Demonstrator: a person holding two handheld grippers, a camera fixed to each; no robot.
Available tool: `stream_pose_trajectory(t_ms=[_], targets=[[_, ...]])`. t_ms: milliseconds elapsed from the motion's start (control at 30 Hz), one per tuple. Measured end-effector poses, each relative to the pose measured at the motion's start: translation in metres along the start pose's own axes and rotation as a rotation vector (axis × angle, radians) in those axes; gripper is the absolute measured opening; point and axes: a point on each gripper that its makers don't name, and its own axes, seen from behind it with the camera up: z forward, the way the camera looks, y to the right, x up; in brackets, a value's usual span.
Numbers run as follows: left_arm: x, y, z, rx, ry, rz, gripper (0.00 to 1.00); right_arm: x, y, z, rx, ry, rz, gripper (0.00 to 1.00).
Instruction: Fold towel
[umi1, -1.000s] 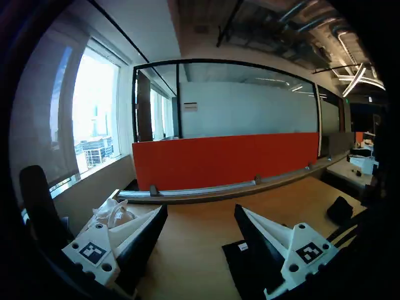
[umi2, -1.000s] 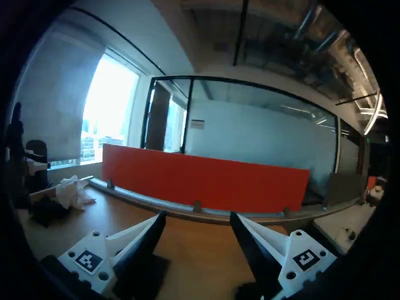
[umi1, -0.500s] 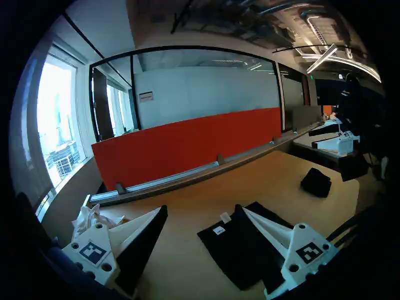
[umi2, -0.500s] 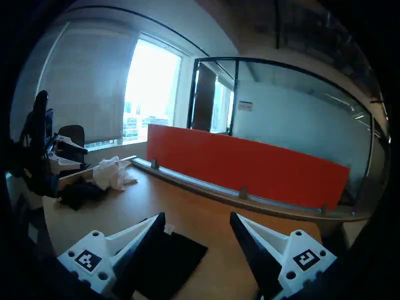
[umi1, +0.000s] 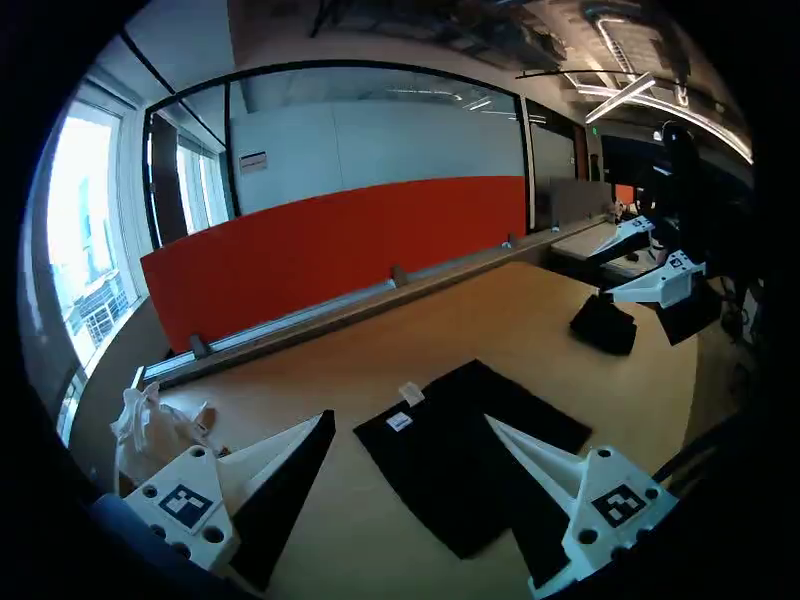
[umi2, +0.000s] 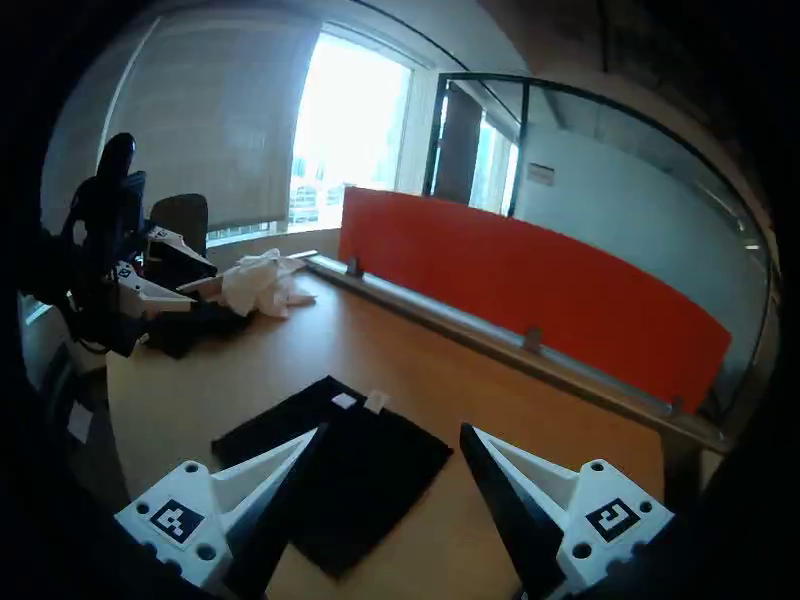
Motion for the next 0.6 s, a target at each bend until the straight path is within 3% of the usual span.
stream_pose_trajectory(t_ms=[600], targets=[[-0.107, 0.039, 0.033, -0.074, -0.171, -0.033, 1.00, -0.088, -0.025, 0.035, 0.055, -0.116, 0.027, 1.00]])
